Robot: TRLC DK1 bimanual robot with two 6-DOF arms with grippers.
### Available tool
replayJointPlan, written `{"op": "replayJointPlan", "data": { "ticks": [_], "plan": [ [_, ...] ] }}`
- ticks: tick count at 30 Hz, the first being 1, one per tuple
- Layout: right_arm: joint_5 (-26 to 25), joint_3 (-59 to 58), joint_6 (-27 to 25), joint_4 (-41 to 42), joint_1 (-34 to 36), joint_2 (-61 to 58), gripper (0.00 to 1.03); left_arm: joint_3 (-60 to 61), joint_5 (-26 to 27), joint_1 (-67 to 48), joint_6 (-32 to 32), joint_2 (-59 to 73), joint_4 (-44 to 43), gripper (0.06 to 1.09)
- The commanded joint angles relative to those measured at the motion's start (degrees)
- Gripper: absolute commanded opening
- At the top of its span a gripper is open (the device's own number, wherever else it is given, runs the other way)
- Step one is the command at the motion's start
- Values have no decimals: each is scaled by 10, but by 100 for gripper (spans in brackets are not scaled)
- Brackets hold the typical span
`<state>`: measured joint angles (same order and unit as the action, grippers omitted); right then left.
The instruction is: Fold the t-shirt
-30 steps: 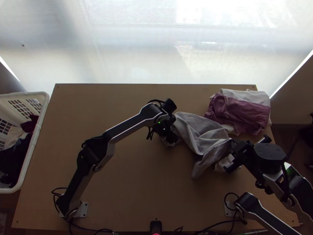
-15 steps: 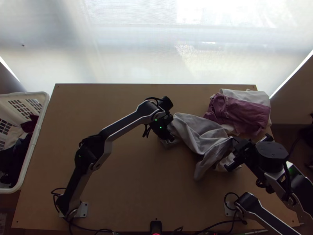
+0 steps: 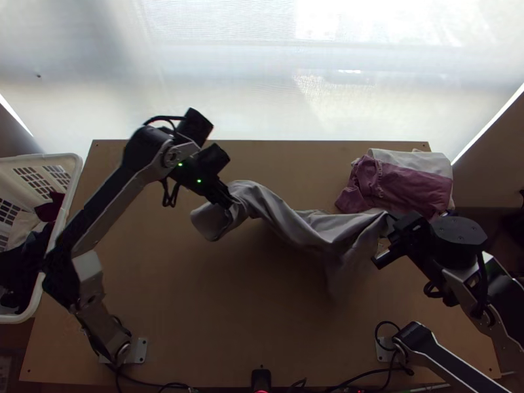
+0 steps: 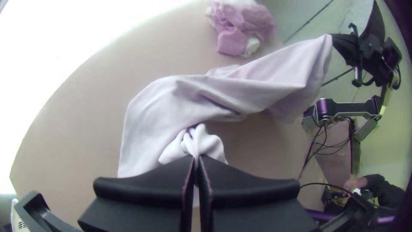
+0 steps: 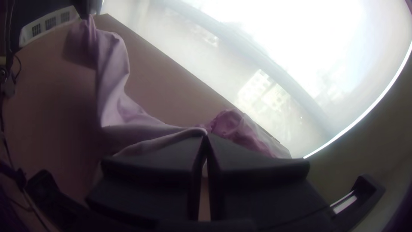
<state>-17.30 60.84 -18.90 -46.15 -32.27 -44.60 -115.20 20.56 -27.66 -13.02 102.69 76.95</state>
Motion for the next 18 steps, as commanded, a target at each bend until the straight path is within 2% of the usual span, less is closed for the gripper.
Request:
{"op": "replayJointPlan", "data": {
  "ticks": [1, 7, 11, 14, 18],
  "plan": [
    [34, 45, 25, 11, 48, -48, 3, 15, 2, 97, -61, -131, 29, 10],
    [90, 46, 44, 9, 138, -64, 3, 94, 10, 190, -118, -221, 24, 10],
    [113, 49, 45, 8, 187, -64, 3, 132, 13, 241, -184, -284, 23, 10],
    [115, 46, 46, 6, 197, -59, 3, 161, 16, 275, -203, -327, 17, 10],
    [117, 34, 57, 6, 194, -55, 3, 263, 19, 284, -213, -392, 18, 10]
  ]
}}
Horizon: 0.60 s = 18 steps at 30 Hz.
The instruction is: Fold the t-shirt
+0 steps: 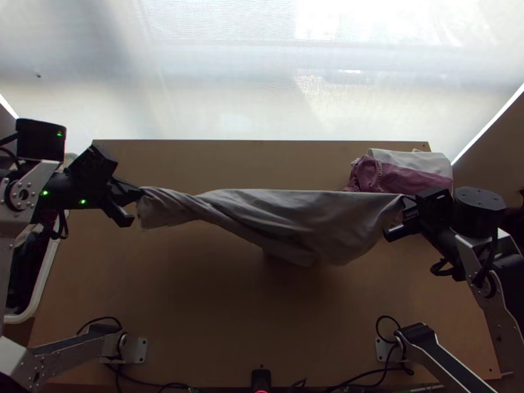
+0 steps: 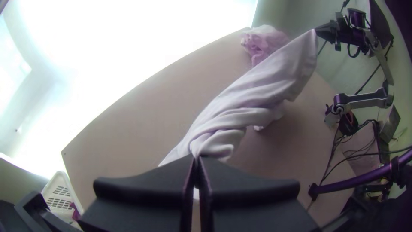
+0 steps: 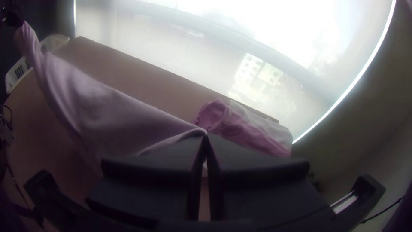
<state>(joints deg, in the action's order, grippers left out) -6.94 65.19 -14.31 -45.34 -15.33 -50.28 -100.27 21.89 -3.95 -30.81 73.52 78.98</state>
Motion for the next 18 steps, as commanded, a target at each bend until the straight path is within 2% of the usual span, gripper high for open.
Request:
{"op": "replayJointPlan", "data": {
  "ticks": [1, 7, 11, 16, 18],
  "plan": [
    [13, -14, 13, -1, 22, 3, 3, 138, 10, 36, -28, -120, -1, 10],
    [13, -31, 34, 3, -29, 2, 3, 271, 12, -114, 51, -220, -2, 10],
    [13, -45, 38, 2, -35, 4, 3, 325, 9, -193, 110, -267, 9, 10],
    [12, -67, 32, 3, -32, 6, 3, 375, -21, -182, 114, -295, 13, 12],
    [13, -74, 32, 3, -33, 12, 3, 380, -15, -181, 131, -298, 9, 12]
  ]
}}
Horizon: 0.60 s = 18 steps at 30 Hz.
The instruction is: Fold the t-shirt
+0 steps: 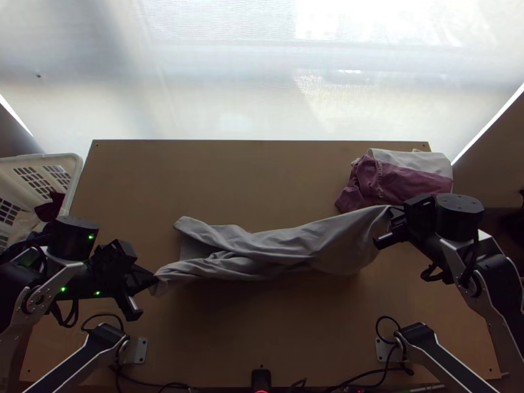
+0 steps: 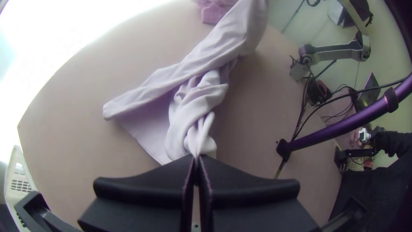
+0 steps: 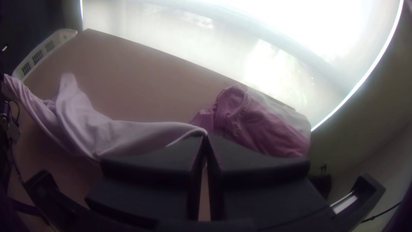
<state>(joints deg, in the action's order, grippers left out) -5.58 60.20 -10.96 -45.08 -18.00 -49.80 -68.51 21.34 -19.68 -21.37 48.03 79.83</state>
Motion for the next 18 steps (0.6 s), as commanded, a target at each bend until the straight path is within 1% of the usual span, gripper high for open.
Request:
{"op": "replayJointPlan", "data": {
  "ticks": [1, 2, 3, 4, 5, 8, 11, 13, 14, 15, 16, 17, 18],
  "plan": [
    [0, -27, 0, 0, -7, 8, 3, 63, 1, -29, 56, -43, 1, 12],
    [0, -31, -1, 0, -9, 10, 3, 63, 12, -36, 70, -43, 2, 14],
    [0, -33, 0, 0, -12, 11, 3, 62, 12, -44, 81, -42, 2, 26],
    [0, -34, 0, 0, -17, 12, 3, 60, 13, -50, 91, -39, 3, 57],
    [0, -36, 0, -1, -20, 14, 3, 56, 15, -55, 100, -33, 4, 102],
    [0, -38, -2, -1, -24, 15, 3, 32, 39, -91, 125, -1, 13, 104],
    [-1, -37, -3, -1, -28, 15, 3, 13, 48, -98, 126, 26, 7, 104],
    [-1, -36, -3, 0, -30, 15, 3, -13, 43, -89, 106, 50, 1, 104],
    [0, -35, -2, -1, -31, 15, 3, -26, 38, -73, 80, 65, -1, 104],
    [0, -36, 0, 0, -31, 15, 3, -34, 20, -47, 35, 81, -10, 104],
    [0, -36, 2, 0, -31, 15, 3, -33, -12, -18, -10, 94, -23, 104],
    [0, -36, 3, 0, -33, 15, 3, -22, -63, -12, -50, 102, -48, 104],
    [0, -34, 7, 1, -35, 15, 3, 5, -152, -30, -70, 100, -111, 104]
  ]
}}
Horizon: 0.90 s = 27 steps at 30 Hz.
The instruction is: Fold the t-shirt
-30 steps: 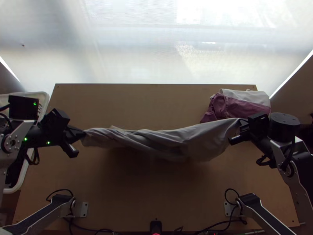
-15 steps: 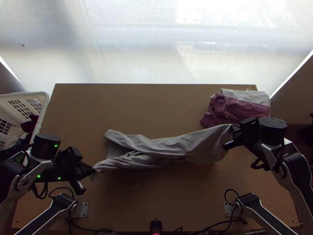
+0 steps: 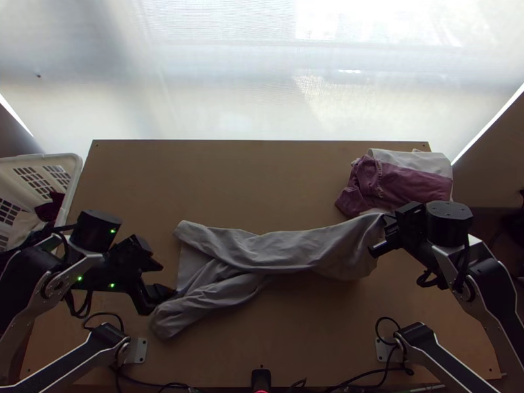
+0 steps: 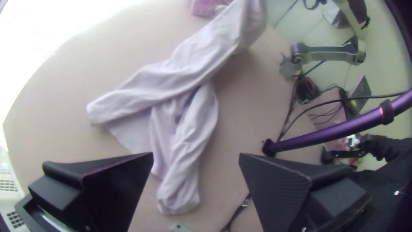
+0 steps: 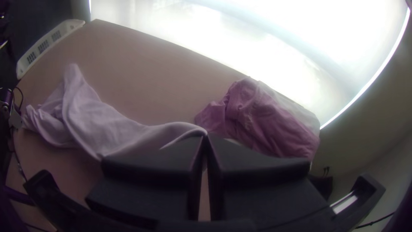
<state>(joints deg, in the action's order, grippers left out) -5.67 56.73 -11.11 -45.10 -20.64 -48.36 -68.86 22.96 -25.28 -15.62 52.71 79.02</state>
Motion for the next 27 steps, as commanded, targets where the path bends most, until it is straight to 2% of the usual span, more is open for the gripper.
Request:
{"op": "replayJointPlan", "data": {
  "ticks": [1, 2, 3, 10, 13, 14, 17, 20, 24, 27],
  "plan": [
    [0, 3, 9, 2, -11, 0, 3, 43, -259, -6, -146, 38, -172, 104],
    [0, 6, 10, 2, -11, 0, 3, 80, -317, -35, -177, 18, -237, 104],
    [0, 8, 12, 2, -11, -1, 3, 117, -351, -50, -216, 1, -302, 104],
    [0, 15, 20, 3, -16, -7, 3, 260, -365, -87, -270, -10, -466, 104],
    [0, 15, 21, 2, -19, -7, 3, 327, -395, -104, -329, -24, -534, 104],
    [0, 15, 21, 1, -21, -7, 3, 346, -396, -108, -349, -34, -563, 104],
    [0, 15, 21, 2, -23, -9, 3, 380, -396, -105, -390, -30, -572, 104],
    [0, 15, 21, 4, -24, -13, 3, 437, -393, -86, -455, -38, -654, 104],
    [0, 15, 23, 7, -24, -17, 3, 464, -358, -59, -473, -13, -690, 104],
    [0, 15, 24, 7, -24, -17, 3, 496, -339, -27, -517, 2, -782, 104]
  ]
}}
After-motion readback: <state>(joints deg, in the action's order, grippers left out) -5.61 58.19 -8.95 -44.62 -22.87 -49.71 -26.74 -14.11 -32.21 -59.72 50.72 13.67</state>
